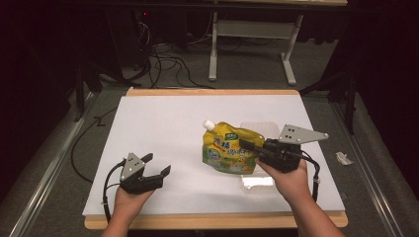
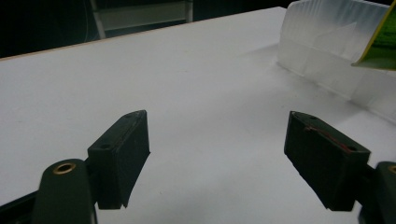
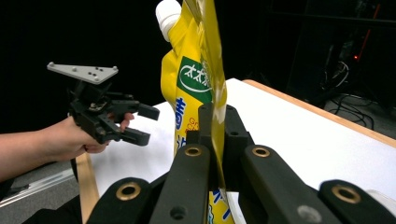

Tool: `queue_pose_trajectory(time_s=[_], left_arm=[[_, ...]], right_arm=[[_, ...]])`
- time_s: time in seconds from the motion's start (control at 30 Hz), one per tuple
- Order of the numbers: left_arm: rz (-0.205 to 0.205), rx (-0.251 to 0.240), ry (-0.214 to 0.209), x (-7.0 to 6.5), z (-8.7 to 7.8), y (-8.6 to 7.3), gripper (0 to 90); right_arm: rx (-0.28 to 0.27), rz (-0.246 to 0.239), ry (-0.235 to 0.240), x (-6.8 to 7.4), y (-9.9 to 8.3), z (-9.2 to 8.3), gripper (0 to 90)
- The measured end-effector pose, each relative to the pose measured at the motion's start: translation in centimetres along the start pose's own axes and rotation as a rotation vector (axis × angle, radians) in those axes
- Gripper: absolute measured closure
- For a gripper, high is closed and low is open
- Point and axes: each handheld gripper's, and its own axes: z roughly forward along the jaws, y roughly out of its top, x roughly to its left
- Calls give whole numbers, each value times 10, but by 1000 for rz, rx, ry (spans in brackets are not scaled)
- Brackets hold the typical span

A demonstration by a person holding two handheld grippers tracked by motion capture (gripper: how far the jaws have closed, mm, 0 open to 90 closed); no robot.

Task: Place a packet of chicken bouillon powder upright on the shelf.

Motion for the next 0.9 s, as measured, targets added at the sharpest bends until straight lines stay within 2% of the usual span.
queue_pose_trajectory(time_s=[0.17,0.6,0.9], left_arm=[[1,-1,-2,0,0,0,228],[0,5,-13,-1,1,-1,228],[1,10,-15,-2,3,-3,228]], right_arm=[[4,10,-25,-9,2,-6,900],[18,20,-141,-40,1,-27,900],[25,30,-184,-54,-2,-37,900]])
